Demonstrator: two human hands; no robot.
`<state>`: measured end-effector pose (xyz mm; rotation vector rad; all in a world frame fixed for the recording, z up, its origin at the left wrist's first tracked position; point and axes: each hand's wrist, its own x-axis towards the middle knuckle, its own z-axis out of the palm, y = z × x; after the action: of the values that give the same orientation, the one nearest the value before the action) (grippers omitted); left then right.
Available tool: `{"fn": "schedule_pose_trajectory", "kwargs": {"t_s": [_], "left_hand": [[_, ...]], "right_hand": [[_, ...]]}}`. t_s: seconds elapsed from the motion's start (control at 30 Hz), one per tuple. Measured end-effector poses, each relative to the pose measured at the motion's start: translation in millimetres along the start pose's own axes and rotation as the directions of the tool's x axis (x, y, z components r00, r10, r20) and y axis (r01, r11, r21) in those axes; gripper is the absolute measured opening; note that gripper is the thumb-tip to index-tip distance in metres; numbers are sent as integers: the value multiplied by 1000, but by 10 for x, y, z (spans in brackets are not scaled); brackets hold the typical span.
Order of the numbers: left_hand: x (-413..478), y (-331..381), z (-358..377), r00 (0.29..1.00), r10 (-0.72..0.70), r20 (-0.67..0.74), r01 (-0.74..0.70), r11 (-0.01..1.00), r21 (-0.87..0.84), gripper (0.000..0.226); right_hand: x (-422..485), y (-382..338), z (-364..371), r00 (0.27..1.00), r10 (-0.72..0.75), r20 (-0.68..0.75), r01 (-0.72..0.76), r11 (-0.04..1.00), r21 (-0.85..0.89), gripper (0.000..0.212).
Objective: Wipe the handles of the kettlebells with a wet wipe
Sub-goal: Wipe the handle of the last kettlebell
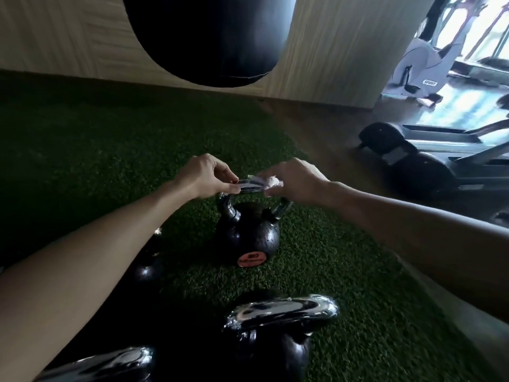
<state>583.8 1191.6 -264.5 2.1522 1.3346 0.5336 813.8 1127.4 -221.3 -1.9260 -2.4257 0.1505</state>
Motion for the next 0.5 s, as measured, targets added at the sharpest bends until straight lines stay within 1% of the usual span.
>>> {"fn": "schedule_pose_trajectory", "kwargs": {"t_s": [0.1, 0.17, 0.23, 0.3, 0.37, 0.43, 0.5], "left_hand": [[9, 8, 3, 1000, -28, 2, 28, 1000, 1, 26], [29, 38, -17, 999, -41, 19, 41, 999, 22, 25], [39, 73, -44, 998, -52, 46, 50, 998, 45, 24], [43, 113, -66, 995, -74, 71, 69, 995, 67, 23], [36, 164, -72, 992, -106, 66, 99, 990, 101, 23], [21, 220, -50, 990, -138, 32, 132, 980, 147, 22], [6, 287, -25, 989, -150, 10, 144, 963, 226, 20]], "right_hand": [[65, 81, -51, 985, -123, 122, 131, 990, -56, 40], [107, 99, -118, 977, -165, 135, 178, 980, -90, 36], [153, 82, -149, 976, -199, 89, 208, 971, -114, 29], [212, 91, -136, 973, -226, 40, 229, 968, -99, 26], [244, 167, -88, 972, -236, 1, 235, 969, -75, 25], [221, 328, -19, 971, -234, -42, 234, 972, -9, 23], [169, 516, 71, 970, -213, -119, 223, 971, 84, 21]]}}
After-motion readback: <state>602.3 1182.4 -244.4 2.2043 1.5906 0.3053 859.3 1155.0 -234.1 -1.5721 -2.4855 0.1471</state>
